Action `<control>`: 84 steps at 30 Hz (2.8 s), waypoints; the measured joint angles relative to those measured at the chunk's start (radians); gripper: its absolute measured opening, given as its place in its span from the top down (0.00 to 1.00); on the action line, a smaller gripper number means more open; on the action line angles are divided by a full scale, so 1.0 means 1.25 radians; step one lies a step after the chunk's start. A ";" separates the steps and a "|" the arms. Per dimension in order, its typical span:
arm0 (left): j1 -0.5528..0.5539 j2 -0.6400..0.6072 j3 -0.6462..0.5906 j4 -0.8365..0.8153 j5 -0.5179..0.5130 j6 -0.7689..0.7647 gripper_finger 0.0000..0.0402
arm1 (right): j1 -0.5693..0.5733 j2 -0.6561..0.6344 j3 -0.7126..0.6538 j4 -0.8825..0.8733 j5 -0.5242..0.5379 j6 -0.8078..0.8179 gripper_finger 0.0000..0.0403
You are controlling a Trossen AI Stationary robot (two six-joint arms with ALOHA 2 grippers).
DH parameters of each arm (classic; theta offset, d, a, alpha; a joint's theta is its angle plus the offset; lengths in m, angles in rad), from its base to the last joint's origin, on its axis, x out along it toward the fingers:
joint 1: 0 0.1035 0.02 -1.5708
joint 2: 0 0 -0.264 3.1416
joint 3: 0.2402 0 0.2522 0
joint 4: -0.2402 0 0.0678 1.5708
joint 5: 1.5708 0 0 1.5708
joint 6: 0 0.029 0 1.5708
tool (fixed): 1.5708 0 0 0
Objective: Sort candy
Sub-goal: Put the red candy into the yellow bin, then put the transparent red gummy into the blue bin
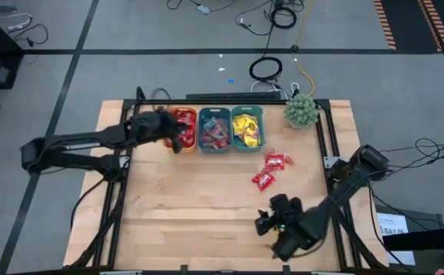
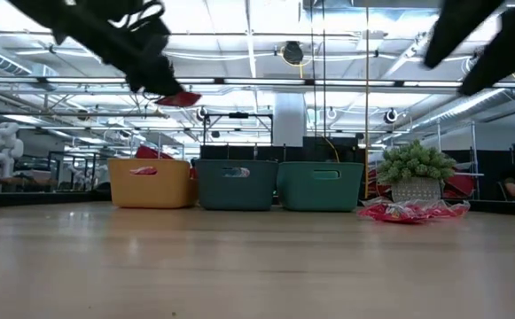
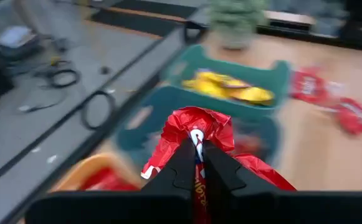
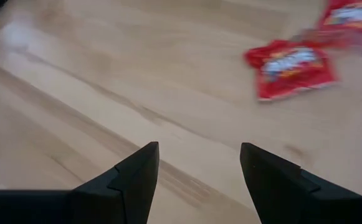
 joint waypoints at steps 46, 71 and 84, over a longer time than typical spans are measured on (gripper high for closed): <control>0.183 -0.068 -0.034 -0.132 0.314 -0.063 0.59 | -0.248 -0.100 -0.323 0.585 -0.208 -0.466 0.46; 0.183 -0.068 -0.014 -0.052 0.312 -0.062 0.59 | -0.661 -0.513 -0.446 -0.024 -0.382 -0.467 0.47; 0.183 -0.068 -0.014 -0.041 0.312 -0.064 0.59 | -0.847 -0.346 -0.542 0.129 -0.503 -0.700 0.47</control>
